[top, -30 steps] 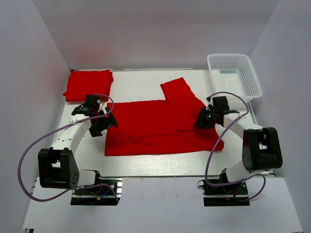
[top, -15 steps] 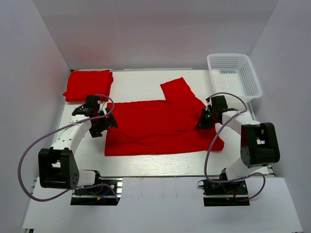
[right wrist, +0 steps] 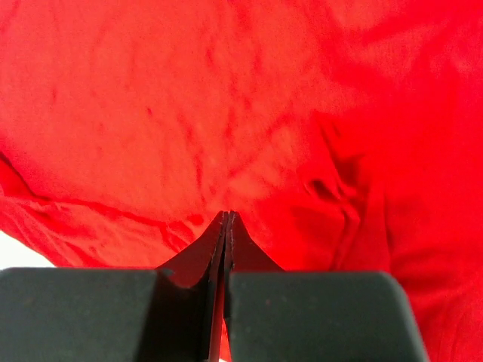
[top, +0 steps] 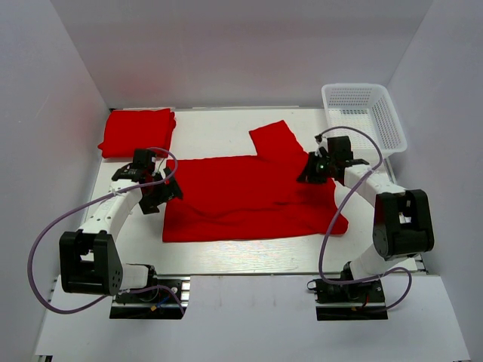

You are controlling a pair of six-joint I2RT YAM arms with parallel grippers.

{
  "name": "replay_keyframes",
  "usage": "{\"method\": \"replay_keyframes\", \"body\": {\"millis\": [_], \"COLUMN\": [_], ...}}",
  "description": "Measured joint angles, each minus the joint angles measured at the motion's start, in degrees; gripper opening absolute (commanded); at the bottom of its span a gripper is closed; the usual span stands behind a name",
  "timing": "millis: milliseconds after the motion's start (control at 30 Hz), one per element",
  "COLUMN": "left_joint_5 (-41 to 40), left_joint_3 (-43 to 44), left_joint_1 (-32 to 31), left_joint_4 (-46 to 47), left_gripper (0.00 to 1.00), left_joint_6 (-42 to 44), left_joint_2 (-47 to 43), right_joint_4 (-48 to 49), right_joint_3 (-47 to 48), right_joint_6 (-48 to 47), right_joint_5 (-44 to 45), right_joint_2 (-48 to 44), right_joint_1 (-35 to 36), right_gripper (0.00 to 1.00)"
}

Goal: Fold and stack the t-shirts
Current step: Fold the flattened tshirt in 1/3 of the way

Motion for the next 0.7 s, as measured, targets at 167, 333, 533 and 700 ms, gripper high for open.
{"method": "replay_keyframes", "body": {"millis": [167, 333, 533, 700], "left_joint_5": [0.0, 0.2, 0.5, 0.5], "left_joint_3": [0.0, 0.0, -0.3, -0.7], "left_joint_1": [0.0, 0.0, 0.0, 0.0], "left_joint_4": [0.3, 0.4, 0.4, 0.3], "left_gripper": [1.00, 1.00, 1.00, 1.00], "left_joint_6": [0.0, 0.0, 0.1, 0.3], "left_joint_2": [0.0, 0.5, 1.4, 1.4], "right_joint_4": [-2.2, -6.9, -9.8, -10.5], "right_joint_3": [2.1, 1.5, -0.3, -0.3], "right_joint_6": [-0.9, -1.8, -1.8, -1.9], "right_joint_5": [3.0, 6.3, 8.1, 9.5], "right_joint_2": [0.5, 0.5, 0.5, 0.5], "right_joint_1": [0.9, 1.0, 1.0, 1.0], "right_gripper": [0.47, 0.52, 0.52, 0.52]}}
